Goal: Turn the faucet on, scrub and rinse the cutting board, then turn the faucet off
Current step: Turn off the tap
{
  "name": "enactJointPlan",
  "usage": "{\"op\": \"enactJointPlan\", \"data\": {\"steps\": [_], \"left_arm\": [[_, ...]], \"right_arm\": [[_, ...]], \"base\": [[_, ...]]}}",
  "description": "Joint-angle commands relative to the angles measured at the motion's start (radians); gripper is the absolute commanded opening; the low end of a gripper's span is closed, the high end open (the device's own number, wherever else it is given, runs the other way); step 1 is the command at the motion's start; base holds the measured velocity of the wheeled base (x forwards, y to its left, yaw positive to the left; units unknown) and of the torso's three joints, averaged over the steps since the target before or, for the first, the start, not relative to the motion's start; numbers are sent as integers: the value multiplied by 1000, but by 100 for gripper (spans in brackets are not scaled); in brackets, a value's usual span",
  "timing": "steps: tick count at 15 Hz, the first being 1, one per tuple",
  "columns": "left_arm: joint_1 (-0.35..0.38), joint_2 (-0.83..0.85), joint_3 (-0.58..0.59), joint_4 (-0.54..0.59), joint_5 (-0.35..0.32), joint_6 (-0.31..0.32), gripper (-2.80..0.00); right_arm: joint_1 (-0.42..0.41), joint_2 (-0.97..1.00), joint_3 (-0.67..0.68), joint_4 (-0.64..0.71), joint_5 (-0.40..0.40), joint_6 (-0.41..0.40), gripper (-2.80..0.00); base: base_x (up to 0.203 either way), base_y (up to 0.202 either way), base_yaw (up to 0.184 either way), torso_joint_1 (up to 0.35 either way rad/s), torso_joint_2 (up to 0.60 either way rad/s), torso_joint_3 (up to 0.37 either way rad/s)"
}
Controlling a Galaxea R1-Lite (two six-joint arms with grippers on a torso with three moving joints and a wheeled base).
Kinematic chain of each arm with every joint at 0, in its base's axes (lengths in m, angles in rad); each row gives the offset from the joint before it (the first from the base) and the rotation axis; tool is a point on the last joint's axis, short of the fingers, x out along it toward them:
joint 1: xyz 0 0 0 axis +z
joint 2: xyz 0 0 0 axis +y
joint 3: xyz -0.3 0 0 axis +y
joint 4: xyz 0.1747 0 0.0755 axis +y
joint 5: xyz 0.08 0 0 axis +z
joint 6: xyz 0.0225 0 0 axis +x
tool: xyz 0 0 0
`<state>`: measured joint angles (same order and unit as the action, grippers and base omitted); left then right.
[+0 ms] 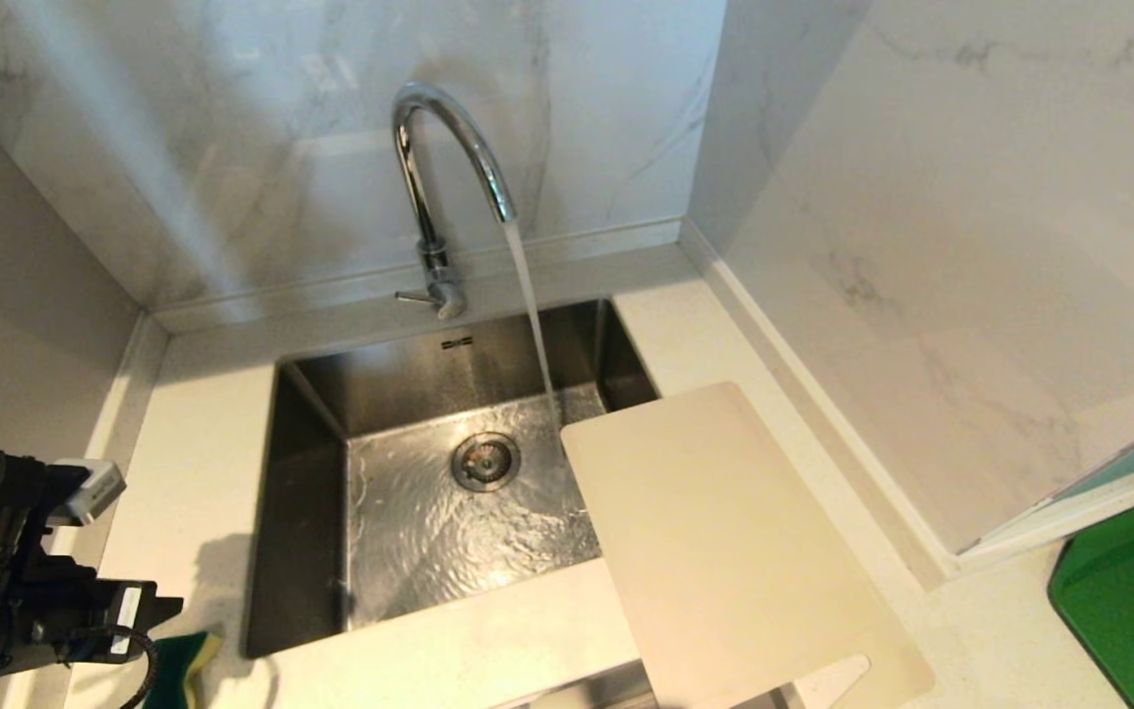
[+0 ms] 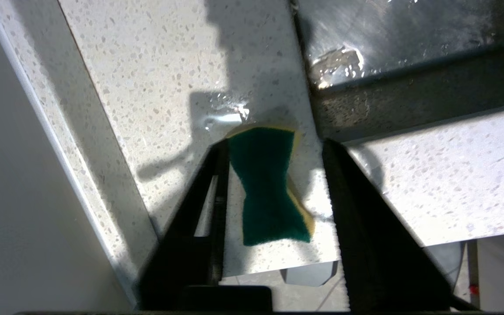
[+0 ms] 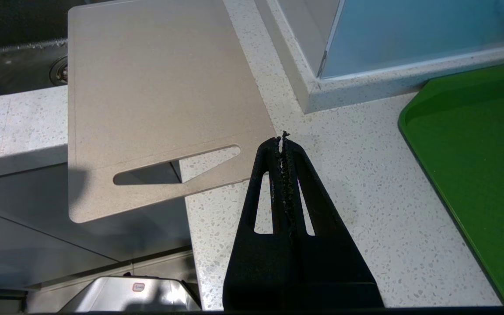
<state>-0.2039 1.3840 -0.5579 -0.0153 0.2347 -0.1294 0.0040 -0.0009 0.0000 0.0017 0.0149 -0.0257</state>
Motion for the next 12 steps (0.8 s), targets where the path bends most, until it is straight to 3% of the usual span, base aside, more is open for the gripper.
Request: {"op": "enactJointPlan", "data": {"steps": [1,4,8,12], "left_arm": [[-26,-3,-33,1,2,-2,-280],[-108,7,-123,69,13,-14,-280],[-223,87,-317,206,38,-86,-280],[-297,180,-396,229,80,-122,-280]], "right_arm": [[-1,1,0,0,0,0,-280],[1,1,0,0,0,0,-280],[1,1,0,0,-1,1,-280],[1,1,0,0,-1,1,-280]], "base": [[0,0,0,0,0,0],[0,0,0,0,0,0],[0,0,0,0,0,0],[0,0,0,0,0,0]]}}
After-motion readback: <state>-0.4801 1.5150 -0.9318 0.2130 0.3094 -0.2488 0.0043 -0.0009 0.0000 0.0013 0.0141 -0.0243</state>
